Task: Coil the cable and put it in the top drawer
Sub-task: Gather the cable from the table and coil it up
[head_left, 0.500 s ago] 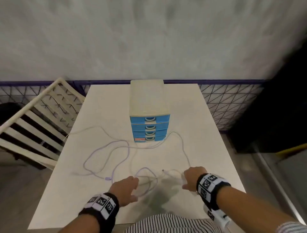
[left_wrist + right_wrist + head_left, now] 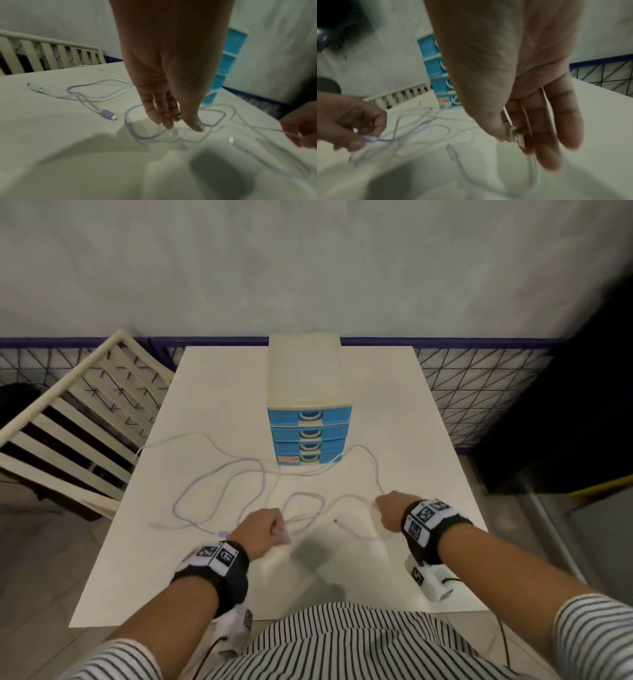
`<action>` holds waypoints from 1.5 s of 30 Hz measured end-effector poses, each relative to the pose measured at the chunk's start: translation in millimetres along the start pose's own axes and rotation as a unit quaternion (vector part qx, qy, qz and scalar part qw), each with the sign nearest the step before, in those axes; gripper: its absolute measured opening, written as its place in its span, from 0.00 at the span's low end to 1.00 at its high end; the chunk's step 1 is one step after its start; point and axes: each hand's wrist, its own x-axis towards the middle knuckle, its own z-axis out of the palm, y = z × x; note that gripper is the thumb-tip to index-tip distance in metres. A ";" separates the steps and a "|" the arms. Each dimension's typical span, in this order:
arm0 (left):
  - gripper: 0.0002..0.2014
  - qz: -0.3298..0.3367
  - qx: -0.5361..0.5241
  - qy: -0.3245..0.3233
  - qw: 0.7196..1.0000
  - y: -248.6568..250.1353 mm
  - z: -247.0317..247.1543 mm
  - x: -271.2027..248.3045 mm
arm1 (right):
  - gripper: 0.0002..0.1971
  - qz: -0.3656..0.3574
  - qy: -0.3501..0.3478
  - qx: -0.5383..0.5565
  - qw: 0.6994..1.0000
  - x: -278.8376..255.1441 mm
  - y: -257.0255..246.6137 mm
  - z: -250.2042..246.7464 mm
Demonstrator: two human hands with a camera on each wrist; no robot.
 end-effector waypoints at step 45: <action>0.11 0.081 -0.409 0.180 0.891 113.9 -58.2 17.5 | 0.23 -0.079 0.003 0.021 0.997 37.1 -52.1 1.8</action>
